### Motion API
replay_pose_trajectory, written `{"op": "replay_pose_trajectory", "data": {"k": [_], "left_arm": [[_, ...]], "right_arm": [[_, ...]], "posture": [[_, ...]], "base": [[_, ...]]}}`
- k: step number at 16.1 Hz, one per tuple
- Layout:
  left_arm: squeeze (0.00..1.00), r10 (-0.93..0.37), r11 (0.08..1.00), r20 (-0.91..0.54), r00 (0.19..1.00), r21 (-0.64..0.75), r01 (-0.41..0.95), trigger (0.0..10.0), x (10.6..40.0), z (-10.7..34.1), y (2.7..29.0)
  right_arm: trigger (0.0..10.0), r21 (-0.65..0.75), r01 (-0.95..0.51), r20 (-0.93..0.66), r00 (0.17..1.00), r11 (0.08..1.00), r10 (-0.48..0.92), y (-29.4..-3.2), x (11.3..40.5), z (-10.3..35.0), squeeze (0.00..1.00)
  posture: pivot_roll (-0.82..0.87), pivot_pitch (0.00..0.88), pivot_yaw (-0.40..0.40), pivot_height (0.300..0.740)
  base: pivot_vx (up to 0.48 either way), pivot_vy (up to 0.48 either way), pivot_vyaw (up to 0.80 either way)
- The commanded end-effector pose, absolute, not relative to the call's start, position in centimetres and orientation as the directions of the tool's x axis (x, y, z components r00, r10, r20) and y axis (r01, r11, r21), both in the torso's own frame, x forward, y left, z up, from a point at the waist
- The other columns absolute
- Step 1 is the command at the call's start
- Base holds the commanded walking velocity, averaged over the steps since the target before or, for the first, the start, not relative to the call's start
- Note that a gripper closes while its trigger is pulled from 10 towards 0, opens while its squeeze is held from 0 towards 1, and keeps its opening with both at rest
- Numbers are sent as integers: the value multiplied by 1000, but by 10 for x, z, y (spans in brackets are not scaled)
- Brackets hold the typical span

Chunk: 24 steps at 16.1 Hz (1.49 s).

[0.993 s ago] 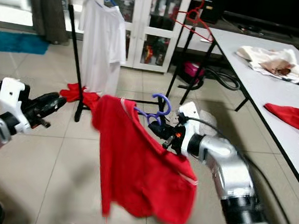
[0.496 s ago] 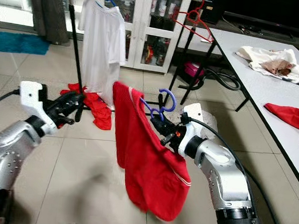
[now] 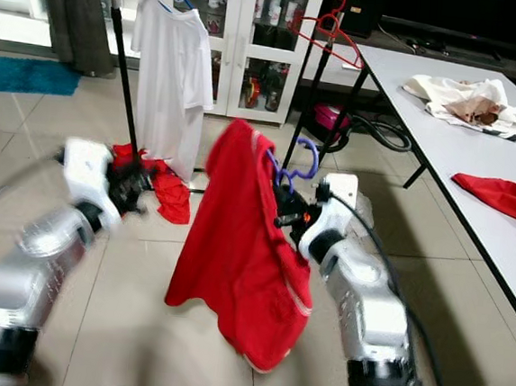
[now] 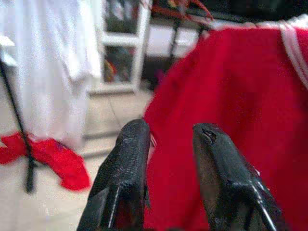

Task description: Hang hanger

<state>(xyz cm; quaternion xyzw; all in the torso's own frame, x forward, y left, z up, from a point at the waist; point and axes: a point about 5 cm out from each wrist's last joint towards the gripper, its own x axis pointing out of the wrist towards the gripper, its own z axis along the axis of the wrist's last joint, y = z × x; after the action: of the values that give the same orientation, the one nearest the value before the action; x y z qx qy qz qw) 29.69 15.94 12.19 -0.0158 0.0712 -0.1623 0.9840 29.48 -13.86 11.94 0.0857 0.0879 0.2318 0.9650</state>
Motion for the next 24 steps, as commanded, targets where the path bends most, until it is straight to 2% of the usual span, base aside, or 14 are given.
{"op": "replay_pose_trajectory", "data": {"k": [1, 5, 9, 12, 16, 18, 21, 22, 24], "left_arm": [[0, -341, 940, -119, 932, -44, 338, 10000, 296, 125, 152], [0, -359, 933, -129, 924, -42, 357, 10000, 287, 115, 151], [0, -351, 936, -97, 931, -29, 350, 10000, 293, 122, 156], [0, -355, 935, -87, 931, -48, 352, 10000, 299, 125, 153], [0, -363, 931, -86, 928, -6, 364, 10000, 308, 131, 153], [0, -350, 937, -77, 934, -18, 349, 10000, 305, 131, 151], [0, -350, 937, -120, 929, -18, 350, 10000, 291, 114, 153], [0, -357, 934, -123, 926, -14, 358, 10000, 286, 107, 151], [0, -347, 938, -107, 932, -15, 347, 10000, 292, 112, 154]], "right_arm": [[10000, 183, -417, -95, 894, 890, 438, -143, 295, 127, 0], [10000, 203, -393, -93, 904, 897, 418, -142, 287, 123, 0], [10000, 203, -376, -88, 913, 904, 399, -145, 285, 121, 0], [10000, 211, -371, -63, 918, 904, 391, -141, 289, 130, 0], [10000, 243, -361, -44, 923, 900, 382, -133, 298, 132, 0], [10000, 235, -374, -53, 917, 897, 396, -135, 297, 131, 0], [10000, 225, -365, -76, 918, 903, 390, -138, 289, 125, 0], [10000, 236, -351, -98, 919, 906, 382, -142, 278, 111, 0], [10000, 232, -360, -93, 916, 904, 389, -141, 280, 113, 0]], "posture": [[-26, 0, -93, 740], [-24, 0, -62, 740], [-3, 0, -55, 740], [-21, 0, -54, 740], [-15, 0, -59, 740], [-27, 0, -82, 740], [-24, 0, -63, 740], [9, 0, -66, 740], [6, 0, -58, 740]], "base": [[0, 0, 0], [140, 0, 0], [330, 0, 0], [364, 0, 0], [366, 0, 0], [371, 0, 0], [380, 0, 0], [382, 0, 0], [382, 0, 0]]}}
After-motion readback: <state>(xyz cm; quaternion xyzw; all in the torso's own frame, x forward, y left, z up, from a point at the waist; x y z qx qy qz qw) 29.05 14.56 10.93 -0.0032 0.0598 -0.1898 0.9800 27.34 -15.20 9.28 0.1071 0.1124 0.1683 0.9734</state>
